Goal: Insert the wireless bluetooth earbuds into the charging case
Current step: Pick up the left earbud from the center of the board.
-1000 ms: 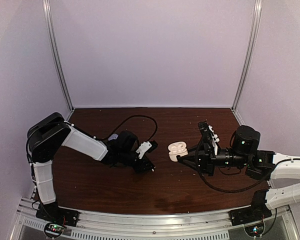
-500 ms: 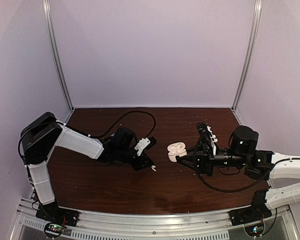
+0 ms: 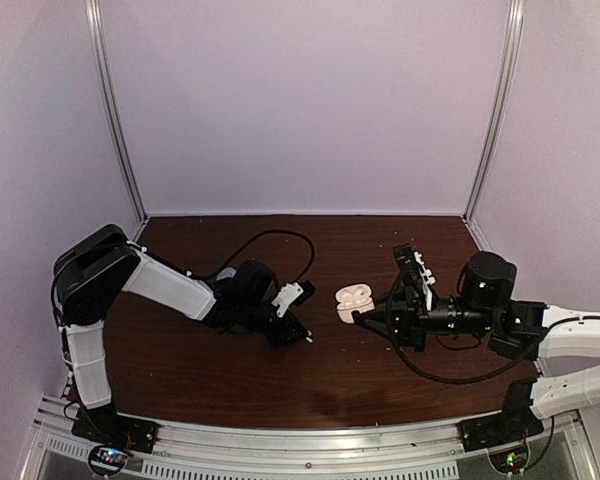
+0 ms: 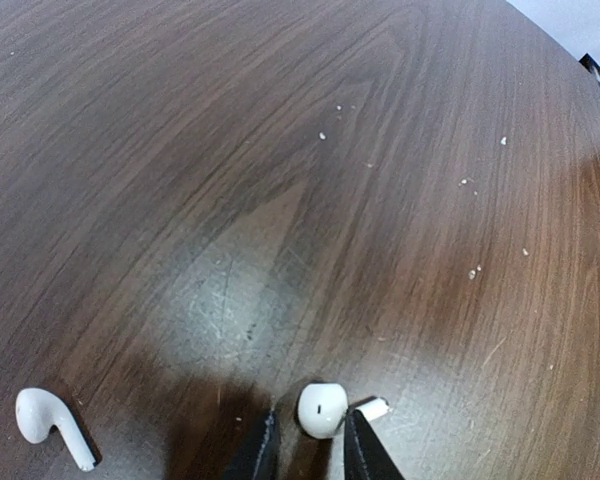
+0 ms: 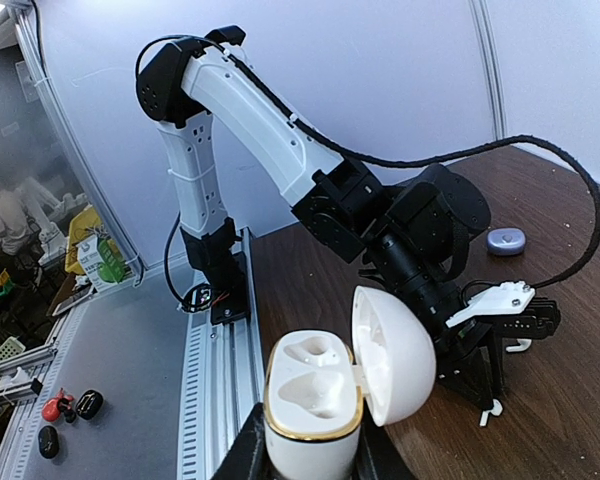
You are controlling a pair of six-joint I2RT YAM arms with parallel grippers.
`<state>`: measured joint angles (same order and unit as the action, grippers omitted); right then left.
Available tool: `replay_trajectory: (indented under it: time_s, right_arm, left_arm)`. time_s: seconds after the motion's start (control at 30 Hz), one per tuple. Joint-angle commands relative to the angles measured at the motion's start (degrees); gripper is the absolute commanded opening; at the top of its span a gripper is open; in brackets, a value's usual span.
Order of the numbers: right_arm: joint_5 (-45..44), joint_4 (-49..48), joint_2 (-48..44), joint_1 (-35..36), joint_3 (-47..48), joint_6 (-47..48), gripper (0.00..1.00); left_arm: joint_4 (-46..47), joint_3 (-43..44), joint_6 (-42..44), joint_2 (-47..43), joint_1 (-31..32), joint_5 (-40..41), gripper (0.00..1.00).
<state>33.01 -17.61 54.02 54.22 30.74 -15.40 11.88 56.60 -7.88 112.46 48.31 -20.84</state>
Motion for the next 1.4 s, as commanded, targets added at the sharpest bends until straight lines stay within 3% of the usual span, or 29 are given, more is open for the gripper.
replay_trajectory:
  time_s: [0.0, 0.6, 0.93, 1.37]
  right_arm:
    - [0.6, -1.5, -0.2, -0.4, -0.7, -0.1, 0.0]
    - [0.7, -1.2, -0.8, -1.0, -1.0, -0.1, 0.0]
    - [0.6, -0.7, -0.9, -1.1, -0.9, 0.3, 0.0]
    - [0.8, -0.4, -0.5, -1.5, -0.6, 0.7, 0.0]
  left_arm:
    - [0.9, 2.6, -0.4, 2.1, 0.1, -1.2, 0.24]
    - [0.4, 4.5, -3.1, 5.2, 0.8, -2.7, 0.23]
    - [-5.6, 7.1, 1.1, 7.1, 3.3, 4.6, 0.22]
    - [-9.2, 7.5, 2.7, 5.1, 3.3, 8.1, 0.08]
